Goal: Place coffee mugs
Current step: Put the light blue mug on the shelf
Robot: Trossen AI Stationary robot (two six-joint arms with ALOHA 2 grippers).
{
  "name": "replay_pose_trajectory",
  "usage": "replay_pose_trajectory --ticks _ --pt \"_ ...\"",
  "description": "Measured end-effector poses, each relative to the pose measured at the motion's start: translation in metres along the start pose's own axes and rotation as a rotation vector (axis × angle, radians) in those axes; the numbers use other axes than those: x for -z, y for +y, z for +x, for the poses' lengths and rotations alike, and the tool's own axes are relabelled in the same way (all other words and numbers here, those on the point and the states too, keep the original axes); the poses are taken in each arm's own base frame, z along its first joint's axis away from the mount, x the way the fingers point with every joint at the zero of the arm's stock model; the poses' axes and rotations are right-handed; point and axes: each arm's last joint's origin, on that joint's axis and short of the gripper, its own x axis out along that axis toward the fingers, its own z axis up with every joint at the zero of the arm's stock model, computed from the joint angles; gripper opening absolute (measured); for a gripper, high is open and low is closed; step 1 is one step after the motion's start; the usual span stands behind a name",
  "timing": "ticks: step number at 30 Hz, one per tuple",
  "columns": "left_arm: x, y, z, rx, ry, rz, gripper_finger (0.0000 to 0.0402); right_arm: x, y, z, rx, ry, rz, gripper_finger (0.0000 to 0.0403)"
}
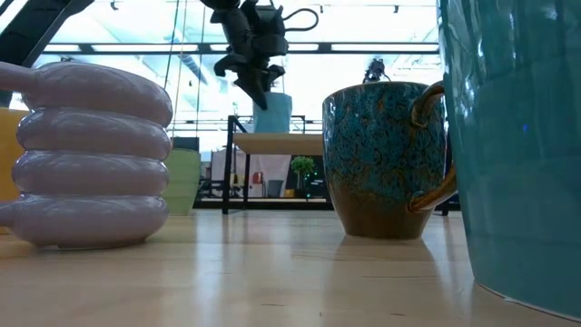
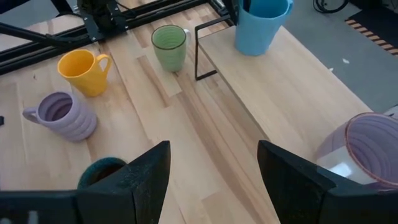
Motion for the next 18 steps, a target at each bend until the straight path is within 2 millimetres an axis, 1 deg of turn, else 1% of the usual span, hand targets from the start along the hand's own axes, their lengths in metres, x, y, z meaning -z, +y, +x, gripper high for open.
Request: replay_pose_trajectory --ticks 5,10,14,18 --pt "-0.001 0.0 0.0 -0.006 -0.004 -0.04 0.0085 0.0 0.0 0.0 0.0 -0.001 0.0 0.0246" --pt "-0.005 -0.002 -0.003 -0.013 -0.013 -0.033 0.0124 0.0 0.0 0.0 0.0 -0.001 0.002 0.0246" --pt "-0.006 -0.004 -0.011 -0.03 -0.023 -0.029 0.0156 0.0 0.0 0.0 -0.001 -0.001 0.004 0.0246" --pt "-0.007 -0.006 -0.021 -0.054 -0.031 -0.053 0.017 0.0 0.0 0.0 -0.001 -0.001 0.003 0.0246"
